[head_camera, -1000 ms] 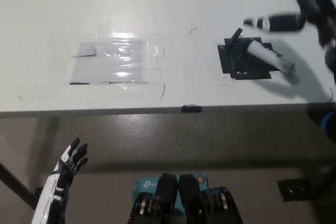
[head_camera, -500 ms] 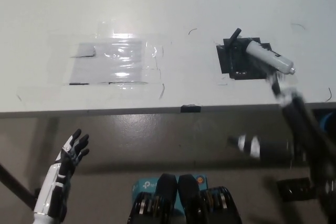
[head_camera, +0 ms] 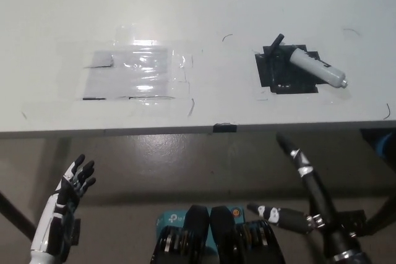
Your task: The robot uses right hand to pick up a small white air pumper and uses its left hand to compress it, and then puts it on the desk
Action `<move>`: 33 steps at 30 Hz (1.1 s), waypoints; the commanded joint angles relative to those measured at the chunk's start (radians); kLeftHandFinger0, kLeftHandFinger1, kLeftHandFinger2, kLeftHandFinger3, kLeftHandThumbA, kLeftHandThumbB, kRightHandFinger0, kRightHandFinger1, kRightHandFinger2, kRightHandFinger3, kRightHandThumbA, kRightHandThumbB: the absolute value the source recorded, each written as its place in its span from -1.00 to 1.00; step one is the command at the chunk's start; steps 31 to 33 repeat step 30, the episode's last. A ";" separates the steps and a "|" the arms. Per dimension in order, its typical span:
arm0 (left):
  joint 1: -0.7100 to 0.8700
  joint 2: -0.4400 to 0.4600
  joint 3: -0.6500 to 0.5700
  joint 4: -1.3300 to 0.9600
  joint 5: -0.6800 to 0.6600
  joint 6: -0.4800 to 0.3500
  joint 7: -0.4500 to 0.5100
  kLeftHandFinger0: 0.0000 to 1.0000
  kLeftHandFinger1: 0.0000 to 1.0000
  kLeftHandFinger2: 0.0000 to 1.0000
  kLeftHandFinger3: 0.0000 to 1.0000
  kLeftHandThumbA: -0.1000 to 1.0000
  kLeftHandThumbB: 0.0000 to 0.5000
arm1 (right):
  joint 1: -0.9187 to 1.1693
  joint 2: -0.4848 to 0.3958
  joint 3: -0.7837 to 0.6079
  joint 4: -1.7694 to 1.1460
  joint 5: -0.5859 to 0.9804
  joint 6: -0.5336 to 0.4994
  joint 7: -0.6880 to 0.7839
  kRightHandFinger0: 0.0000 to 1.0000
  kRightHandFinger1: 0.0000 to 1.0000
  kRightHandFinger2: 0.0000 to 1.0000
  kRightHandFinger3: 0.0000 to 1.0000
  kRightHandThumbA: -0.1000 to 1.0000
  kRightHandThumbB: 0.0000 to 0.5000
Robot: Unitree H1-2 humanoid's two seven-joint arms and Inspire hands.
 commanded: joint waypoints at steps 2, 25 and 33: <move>-0.016 0.021 0.007 -0.012 -0.017 -0.035 -0.024 1.00 1.00 1.00 1.00 1.00 -0.32 | -0.043 0.018 0.008 0.096 -0.013 -0.140 -0.077 1.00 1.00 1.00 1.00 0.93 0.00; -0.057 0.033 -0.012 0.061 0.087 0.016 -0.005 1.00 1.00 1.00 1.00 1.00 -0.44 | -0.064 -0.014 0.032 0.174 0.054 -0.147 -0.092 1.00 1.00 1.00 1.00 0.81 -0.01; -0.008 0.013 -0.020 0.068 0.064 -0.014 -0.015 1.00 1.00 1.00 1.00 1.00 -0.52 | -0.023 -0.011 0.042 0.146 0.060 -0.147 -0.084 1.00 1.00 1.00 1.00 0.85 0.02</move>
